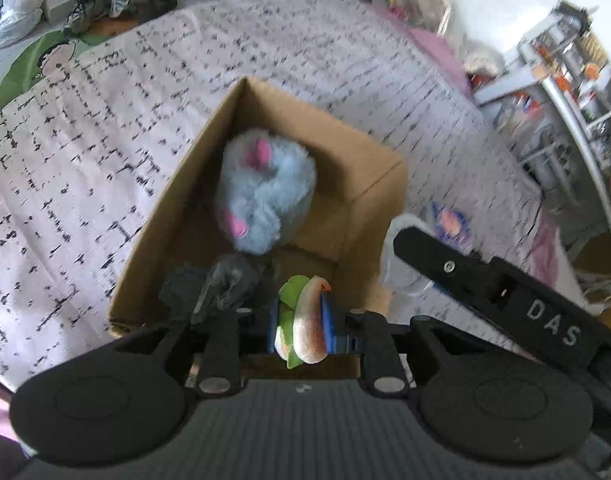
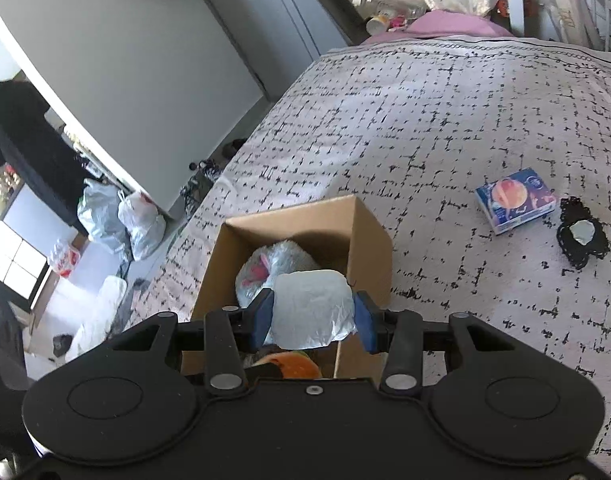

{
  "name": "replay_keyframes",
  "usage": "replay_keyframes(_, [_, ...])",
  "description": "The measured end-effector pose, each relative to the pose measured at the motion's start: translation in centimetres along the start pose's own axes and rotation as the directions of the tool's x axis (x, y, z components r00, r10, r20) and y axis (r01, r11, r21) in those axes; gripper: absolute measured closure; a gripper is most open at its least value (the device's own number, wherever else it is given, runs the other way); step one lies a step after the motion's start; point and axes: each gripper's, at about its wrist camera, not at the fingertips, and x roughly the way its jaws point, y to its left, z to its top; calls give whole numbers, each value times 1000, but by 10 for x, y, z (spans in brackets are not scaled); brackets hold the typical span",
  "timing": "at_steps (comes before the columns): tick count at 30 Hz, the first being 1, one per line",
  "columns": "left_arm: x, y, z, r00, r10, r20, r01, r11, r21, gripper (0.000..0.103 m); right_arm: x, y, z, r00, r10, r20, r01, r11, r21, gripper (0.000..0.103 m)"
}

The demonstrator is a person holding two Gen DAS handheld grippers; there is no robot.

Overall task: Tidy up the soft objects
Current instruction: 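Open both tools to drop the burger and bagged item into the box, then move the left tool to the blue planet card box while the right tool approaches the black lace item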

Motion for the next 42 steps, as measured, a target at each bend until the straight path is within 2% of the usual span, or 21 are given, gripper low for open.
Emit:
replay_keyframes(5, [-4,12,7,1000,-9,-23,9,1000,-21,81,6,5,-3,999,4,-31,-4,1000,-2,60])
replay_keyframes(11, [-19,22,13,1000,3,12,-3,999,-40,80,9,6,-6,999,-1,-51,1,1000,-13,58])
replay_keyframes(17, [-30,23,22,999,26,39,-24,999,-46,80,6,4,-6,997,15,-73,-15,1000,2,50])
replay_keyframes(19, [-35,22,23,998,33,47,-31,998,-48,76,3,3,-6,997,28,-73,-27,1000,12,42])
replay_keyframes(22, [-40,19,24,997,44,64,-41,998,-46,69,-5,2,-4,998,41,-57,-40,999,18,42])
replay_keyframes(34, [-48,-19,21,995,50,87,-50,999,2,64,-37,-35,6,999,47,2,-47,994,99,41])
replay_keyframes(38, [-48,-37,18,994,51,97,-54,998,25,58,-47,-54,11,999,23,25,-26,992,125,40])
replay_keyframes(42, [-44,-55,16,994,52,97,-57,997,49,56,-53,-71,14,999,2,32,-7,988,154,37])
